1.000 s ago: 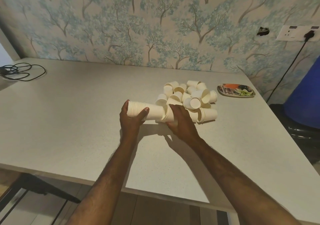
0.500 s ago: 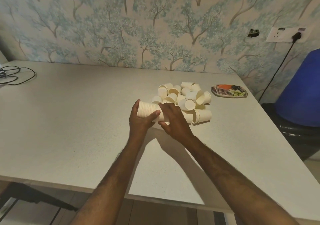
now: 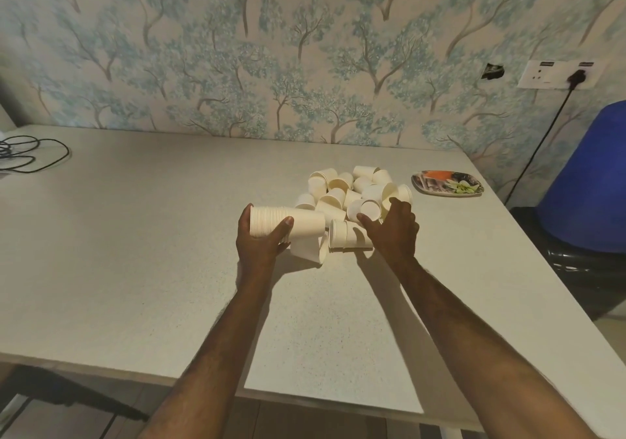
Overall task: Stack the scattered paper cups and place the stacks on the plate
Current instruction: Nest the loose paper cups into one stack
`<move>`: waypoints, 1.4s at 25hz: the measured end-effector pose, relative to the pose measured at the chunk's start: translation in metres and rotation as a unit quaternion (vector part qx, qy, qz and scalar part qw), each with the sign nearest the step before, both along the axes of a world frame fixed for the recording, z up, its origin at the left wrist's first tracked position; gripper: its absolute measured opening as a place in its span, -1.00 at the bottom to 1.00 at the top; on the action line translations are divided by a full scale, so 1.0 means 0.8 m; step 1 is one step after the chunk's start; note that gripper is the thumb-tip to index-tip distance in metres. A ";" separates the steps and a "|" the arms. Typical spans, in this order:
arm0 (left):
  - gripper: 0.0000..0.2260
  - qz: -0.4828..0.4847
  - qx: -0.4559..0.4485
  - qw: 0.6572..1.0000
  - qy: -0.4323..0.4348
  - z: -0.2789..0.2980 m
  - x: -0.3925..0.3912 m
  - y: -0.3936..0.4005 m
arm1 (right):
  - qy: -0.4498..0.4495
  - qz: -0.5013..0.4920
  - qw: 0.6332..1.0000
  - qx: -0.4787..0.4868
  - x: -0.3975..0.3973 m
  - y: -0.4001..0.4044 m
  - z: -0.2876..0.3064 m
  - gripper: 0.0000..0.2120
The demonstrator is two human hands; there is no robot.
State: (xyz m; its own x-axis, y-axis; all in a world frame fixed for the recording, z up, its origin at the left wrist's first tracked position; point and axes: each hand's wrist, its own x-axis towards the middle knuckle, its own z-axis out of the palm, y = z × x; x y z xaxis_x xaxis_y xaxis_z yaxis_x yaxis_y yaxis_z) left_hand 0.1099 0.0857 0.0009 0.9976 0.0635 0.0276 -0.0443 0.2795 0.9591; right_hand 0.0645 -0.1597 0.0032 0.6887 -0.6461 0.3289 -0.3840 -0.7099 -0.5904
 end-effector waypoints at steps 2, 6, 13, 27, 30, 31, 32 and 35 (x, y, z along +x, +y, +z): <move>-0.20 0.004 -0.003 1.000 -0.004 0.002 0.000 0.003 | 0.000 -0.006 1.000 -0.015 0.004 -0.002 -0.001 -0.27; -0.20 0.014 0.000 1.000 -0.015 0.003 -0.001 0.009 | 0.004 -0.029 0.998 -0.061 0.014 0.001 -0.002 -0.31; -0.21 0.034 -0.010 0.999 -0.014 0.002 0.000 0.015 | 0.012 -0.022 0.994 -0.104 0.026 -0.004 -0.014 -0.45; -0.21 0.027 -0.051 0.998 -0.004 0.013 0.001 -0.010 | -0.155 0.205 0.945 0.202 -0.036 0.008 0.022 -0.52; -0.22 0.013 -0.057 0.998 0.003 0.015 0.000 -0.017 | -0.130 0.279 0.910 0.278 -0.036 0.012 0.012 -0.53; -0.23 0.008 -0.060 0.998 0.005 0.015 0.000 -0.017 | -0.123 0.287 0.905 0.288 -0.035 0.014 0.010 -0.53; -0.24 0.003 -0.064 0.998 0.008 0.013 0.001 -0.017 | -0.121 0.287 0.904 0.294 -0.034 0.016 0.009 -0.53; -0.25 -0.011 -0.059 0.998 0.014 0.011 0.002 -0.016 | -0.112 0.295 0.900 0.302 -0.028 0.026 0.008 -0.57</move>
State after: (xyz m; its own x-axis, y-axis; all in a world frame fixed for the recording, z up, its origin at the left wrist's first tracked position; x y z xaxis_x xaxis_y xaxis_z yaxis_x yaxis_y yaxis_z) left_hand 0.1118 0.0732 0.0101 0.9991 0.0421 -0.0076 -0.0095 0.3906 0.9205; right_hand 0.0423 -0.1392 0.0096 0.9306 -0.2975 0.2132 0.1302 -0.2753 -0.9525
